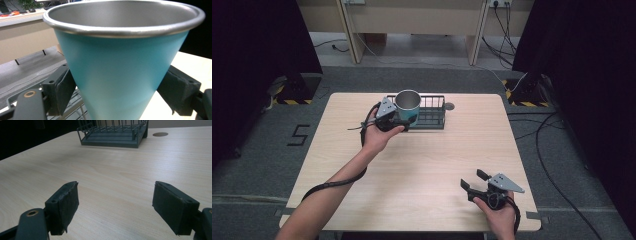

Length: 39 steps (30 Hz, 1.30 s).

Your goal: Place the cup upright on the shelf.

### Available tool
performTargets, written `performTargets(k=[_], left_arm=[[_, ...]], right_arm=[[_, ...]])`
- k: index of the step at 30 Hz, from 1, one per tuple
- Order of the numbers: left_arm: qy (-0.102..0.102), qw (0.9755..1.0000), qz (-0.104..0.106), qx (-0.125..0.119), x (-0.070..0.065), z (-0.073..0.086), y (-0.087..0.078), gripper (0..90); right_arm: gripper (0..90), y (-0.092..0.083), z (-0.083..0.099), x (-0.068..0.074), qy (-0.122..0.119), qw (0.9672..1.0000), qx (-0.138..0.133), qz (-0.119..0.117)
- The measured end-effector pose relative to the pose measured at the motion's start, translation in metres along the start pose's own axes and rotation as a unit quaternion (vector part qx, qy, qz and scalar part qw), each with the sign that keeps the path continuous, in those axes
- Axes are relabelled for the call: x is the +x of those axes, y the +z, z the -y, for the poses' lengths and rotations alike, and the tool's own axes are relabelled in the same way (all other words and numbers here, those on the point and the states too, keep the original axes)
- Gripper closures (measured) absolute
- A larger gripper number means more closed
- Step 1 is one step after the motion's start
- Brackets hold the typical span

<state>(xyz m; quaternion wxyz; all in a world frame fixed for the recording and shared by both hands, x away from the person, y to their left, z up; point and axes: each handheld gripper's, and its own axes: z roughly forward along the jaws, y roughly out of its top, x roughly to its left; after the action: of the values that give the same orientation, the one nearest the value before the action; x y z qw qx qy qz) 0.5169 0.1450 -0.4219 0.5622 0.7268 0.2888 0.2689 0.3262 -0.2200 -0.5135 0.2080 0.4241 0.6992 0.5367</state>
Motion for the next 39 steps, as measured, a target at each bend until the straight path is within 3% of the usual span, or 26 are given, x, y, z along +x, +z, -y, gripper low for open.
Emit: performTargets(k=[9,26,29,39], left_arm=[[0.005,1.0,-0.008,-0.001,0.004,-0.01,0.01,18.8],[-0.017,0.9993,-0.033,0.005,0.02,-0.014,0.028,18.8],[-0.029,0.999,-0.033,0.003,0.023,-0.016,0.031,18.8],[-0.032,0.9983,-0.049,0.005,0.029,-0.022,0.04,18.8]], right_arm=[[21.7,0.0,0.0,0.0,0.001,1.0,-0.001,0.0],[21.6,0.0,0.0,0.0,0.003,1.0,-0.002,-0.002],[21.6,0.0,0.0,0.0,0.004,1.0,-0.002,-0.002],[21.5,-0.001,0.0,-0.001,0.004,1.0,-0.003,-0.003]])
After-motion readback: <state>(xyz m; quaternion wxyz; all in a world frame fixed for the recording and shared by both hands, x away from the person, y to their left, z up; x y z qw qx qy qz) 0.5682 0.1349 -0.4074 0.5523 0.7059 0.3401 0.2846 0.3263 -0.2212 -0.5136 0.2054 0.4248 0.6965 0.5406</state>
